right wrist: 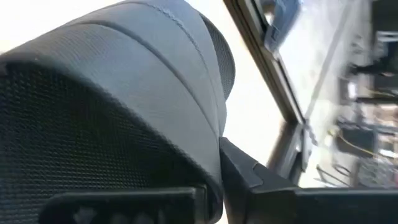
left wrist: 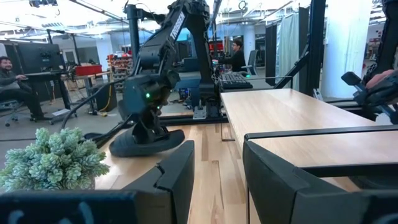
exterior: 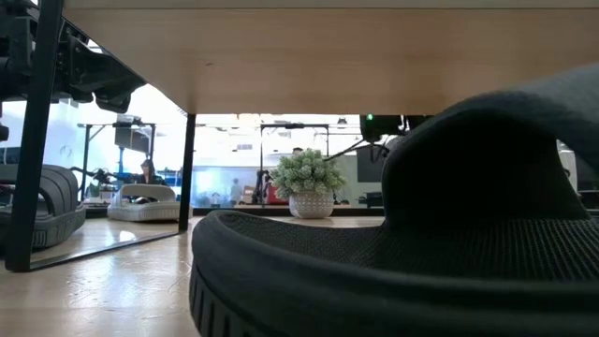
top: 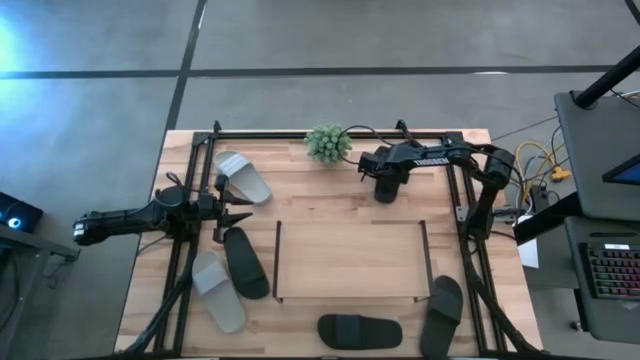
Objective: Pick and place slides into the shelf
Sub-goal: Put the black slipper on the shelf
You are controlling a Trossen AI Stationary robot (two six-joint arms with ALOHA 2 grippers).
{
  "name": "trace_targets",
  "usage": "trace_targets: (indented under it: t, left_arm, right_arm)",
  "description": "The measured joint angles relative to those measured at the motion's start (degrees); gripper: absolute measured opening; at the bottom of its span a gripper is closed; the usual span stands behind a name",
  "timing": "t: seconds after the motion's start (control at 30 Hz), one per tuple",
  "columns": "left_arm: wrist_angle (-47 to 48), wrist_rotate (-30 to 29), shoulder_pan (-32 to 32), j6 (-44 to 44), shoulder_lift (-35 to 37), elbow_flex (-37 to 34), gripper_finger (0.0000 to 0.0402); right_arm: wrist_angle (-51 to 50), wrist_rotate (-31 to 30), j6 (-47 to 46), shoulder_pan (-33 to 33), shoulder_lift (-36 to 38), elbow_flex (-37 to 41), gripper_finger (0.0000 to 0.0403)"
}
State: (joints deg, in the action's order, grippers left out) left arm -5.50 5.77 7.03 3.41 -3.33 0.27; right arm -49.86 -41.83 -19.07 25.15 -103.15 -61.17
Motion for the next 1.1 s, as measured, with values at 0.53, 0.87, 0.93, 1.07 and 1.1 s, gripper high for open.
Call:
trace_targets:
  t: [0.53, 0.87, 0.93, 1.07, 1.1]
  left_arm:
    - [-0.01, 0.0, 0.02, 0.01, 0.0, 0.0, 0.0123]
    - [0.0, -0.01, 0.02, 0.01, 0.0, 0.0, 0.0123]
    - [0.0, -0.01, 0.01, 0.01, 0.02, 0.01, 0.0123]
    - [0.01, -0.01, 0.0, 0.0, 0.02, 0.0, 0.0123]
    - [-0.01, -0.01, 0.01, 0.0, 0.0, 0.02, 0.0123]
  right_arm:
    - [-0.88, 25.1, 0.11, -2.03, 30.13, -0.33, 0.0009]
    - [-0.89, 24.03, -6.14, -10.45, 48.71, -0.37, 0.0009]
    - [-0.91, 21.24, -7.66, -13.78, 49.06, -0.37, 0.0009]
    - [-0.97, 13.44, -10.63, -21.99, 46.34, -0.76, 0.0009]
    - [-0.97, 10.94, -10.89, -24.05, 44.92, -1.26, 0.0009]
